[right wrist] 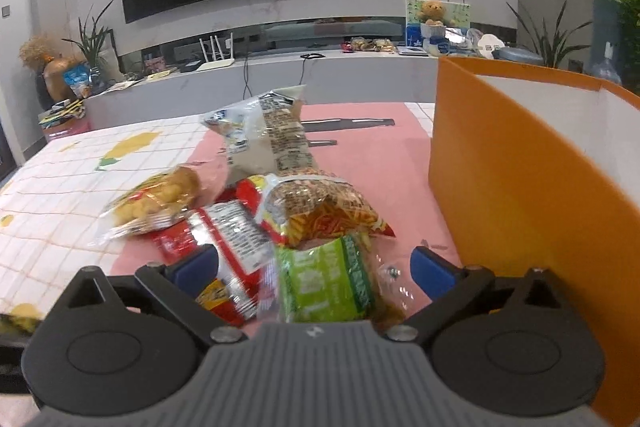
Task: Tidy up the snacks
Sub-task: 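Grasp the brown crispy snack bag with the right gripper, then lift the brown crispy snack bag off the pile with the right gripper, then carry the crispy bag over the orange box while the left gripper carries the dark snack toward it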
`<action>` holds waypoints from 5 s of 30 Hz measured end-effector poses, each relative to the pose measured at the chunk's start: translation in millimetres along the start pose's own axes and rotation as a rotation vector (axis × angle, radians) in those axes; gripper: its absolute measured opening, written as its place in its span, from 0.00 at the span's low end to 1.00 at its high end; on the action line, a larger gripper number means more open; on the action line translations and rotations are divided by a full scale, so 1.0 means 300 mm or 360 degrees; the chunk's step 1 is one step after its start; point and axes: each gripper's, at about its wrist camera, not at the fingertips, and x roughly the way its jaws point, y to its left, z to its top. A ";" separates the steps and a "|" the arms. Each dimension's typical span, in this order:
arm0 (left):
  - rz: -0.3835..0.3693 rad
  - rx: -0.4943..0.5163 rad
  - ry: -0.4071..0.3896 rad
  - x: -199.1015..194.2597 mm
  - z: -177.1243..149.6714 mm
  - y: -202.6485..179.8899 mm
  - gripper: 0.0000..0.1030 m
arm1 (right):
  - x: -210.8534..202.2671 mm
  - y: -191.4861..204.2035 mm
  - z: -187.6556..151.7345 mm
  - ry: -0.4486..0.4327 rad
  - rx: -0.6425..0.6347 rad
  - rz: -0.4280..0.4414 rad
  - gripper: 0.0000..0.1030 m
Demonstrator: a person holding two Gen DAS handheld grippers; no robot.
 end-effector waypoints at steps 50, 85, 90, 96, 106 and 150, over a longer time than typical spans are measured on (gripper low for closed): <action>-0.0019 -0.0002 -0.0006 -0.001 0.000 0.003 0.50 | 0.033 0.051 0.050 -0.0109 -0.0380 -0.0030 0.83; -0.0022 0.0008 -0.0015 -0.007 -0.005 -0.001 0.50 | -0.376 0.077 0.067 -0.0163 -0.0208 0.0360 0.53; -0.0016 0.0057 -0.0035 -0.006 -0.009 -0.003 0.50 | -0.469 0.087 -0.049 0.0005 -0.0287 0.0426 0.53; 0.0003 0.0135 -0.0065 -0.006 -0.020 -0.027 0.57 | -0.496 0.041 -0.080 0.0007 -0.0280 0.0361 0.52; -0.0087 0.0190 -0.0057 -0.039 -0.005 -0.024 0.83 | -0.480 0.001 -0.058 0.0023 -0.0208 0.0333 0.52; -0.0380 0.0188 -0.0375 -0.289 0.074 -0.225 0.50 | -0.677 -0.424 0.140 -0.0379 0.0267 0.0100 0.52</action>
